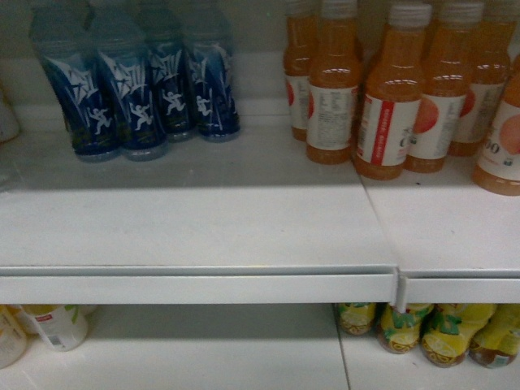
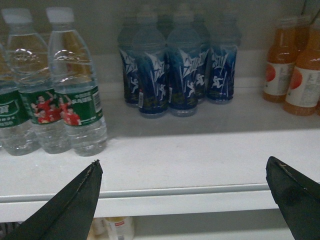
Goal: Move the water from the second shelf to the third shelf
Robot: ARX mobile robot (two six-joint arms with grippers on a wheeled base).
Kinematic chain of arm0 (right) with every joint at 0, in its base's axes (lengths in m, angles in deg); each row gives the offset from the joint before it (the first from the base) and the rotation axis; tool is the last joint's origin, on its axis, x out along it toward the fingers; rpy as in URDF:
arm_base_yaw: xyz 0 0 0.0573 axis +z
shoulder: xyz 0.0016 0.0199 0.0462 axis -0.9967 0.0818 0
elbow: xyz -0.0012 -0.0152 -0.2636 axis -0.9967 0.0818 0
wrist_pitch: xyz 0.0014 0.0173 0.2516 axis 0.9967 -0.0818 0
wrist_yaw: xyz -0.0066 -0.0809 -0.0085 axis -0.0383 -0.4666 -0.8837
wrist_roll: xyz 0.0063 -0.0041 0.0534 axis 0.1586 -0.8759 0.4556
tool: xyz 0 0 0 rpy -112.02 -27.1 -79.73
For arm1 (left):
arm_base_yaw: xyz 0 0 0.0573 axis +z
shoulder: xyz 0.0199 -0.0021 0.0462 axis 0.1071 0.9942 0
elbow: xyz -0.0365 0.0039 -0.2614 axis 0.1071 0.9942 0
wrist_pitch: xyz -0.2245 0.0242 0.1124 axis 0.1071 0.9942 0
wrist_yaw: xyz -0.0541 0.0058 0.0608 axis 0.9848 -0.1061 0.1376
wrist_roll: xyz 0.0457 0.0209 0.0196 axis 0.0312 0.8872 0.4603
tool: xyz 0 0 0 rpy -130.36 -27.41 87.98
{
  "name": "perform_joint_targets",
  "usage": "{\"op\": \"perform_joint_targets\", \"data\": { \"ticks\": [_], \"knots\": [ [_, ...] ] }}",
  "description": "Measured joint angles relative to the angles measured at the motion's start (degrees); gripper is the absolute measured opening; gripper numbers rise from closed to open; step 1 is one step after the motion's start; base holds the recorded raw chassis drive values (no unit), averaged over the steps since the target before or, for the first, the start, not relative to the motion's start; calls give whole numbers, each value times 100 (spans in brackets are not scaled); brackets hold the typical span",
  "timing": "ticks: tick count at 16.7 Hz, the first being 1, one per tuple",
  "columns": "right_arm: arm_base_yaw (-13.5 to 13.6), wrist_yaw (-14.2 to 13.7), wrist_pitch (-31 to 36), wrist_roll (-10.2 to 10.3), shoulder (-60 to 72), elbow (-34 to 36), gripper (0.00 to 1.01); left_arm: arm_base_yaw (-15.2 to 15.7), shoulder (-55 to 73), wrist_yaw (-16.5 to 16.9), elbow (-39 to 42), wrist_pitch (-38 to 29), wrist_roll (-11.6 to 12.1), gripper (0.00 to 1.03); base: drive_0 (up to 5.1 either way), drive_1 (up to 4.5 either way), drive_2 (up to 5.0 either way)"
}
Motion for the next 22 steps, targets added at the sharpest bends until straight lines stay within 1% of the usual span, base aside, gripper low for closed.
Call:
{"op": "perform_joint_targets", "data": {
  "ticks": [22],
  "knots": [
    [0,13,-4,0,4,0,39,0,0,-15,0,17,0,98,-500,245,245]
  ]
}}
